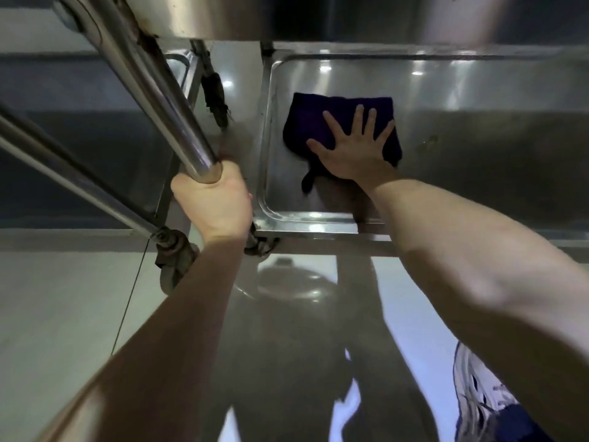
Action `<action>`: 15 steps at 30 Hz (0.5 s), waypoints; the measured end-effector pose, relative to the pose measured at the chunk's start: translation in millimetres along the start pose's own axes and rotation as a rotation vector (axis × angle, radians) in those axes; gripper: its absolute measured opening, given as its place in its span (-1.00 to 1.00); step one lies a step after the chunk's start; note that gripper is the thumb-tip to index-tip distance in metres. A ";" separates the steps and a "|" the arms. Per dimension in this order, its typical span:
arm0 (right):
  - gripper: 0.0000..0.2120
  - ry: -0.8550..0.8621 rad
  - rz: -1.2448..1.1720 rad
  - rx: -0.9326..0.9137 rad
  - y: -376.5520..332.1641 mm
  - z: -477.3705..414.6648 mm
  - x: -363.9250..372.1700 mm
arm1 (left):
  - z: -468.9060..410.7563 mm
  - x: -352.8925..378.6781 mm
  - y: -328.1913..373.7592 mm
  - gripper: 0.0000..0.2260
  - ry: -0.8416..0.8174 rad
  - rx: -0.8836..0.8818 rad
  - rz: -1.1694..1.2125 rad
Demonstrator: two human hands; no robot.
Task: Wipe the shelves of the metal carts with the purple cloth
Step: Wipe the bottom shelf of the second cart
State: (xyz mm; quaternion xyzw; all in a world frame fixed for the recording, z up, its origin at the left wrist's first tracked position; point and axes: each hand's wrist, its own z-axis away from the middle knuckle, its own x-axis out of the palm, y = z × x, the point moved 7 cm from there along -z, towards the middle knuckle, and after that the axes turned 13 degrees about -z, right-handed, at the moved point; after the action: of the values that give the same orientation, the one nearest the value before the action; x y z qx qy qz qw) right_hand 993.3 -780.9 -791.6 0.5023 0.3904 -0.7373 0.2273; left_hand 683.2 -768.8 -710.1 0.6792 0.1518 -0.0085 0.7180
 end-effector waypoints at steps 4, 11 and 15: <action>-0.13 0.003 0.009 -0.064 -46.3 -10.6 15.8 | 2.6 0.7 4.9 -0.84 0.001 0.017 0.022; -0.24 -0.050 0.043 -0.155 -71.2 82.3 51.2 | 4.2 -2.7 10.4 -0.47 -0.031 -0.030 -0.033; -0.31 -0.102 0.043 -0.175 -57.3 111.3 48.6 | 4.2 -6.6 11.0 -0.59 -0.025 -0.041 -0.058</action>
State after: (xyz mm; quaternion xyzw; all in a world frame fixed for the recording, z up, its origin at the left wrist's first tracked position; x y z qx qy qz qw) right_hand 869.9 -833.7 -795.1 0.4505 0.4304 -0.7201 0.3055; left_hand 680.1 -773.3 -697.8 0.6594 0.1626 -0.0345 0.7332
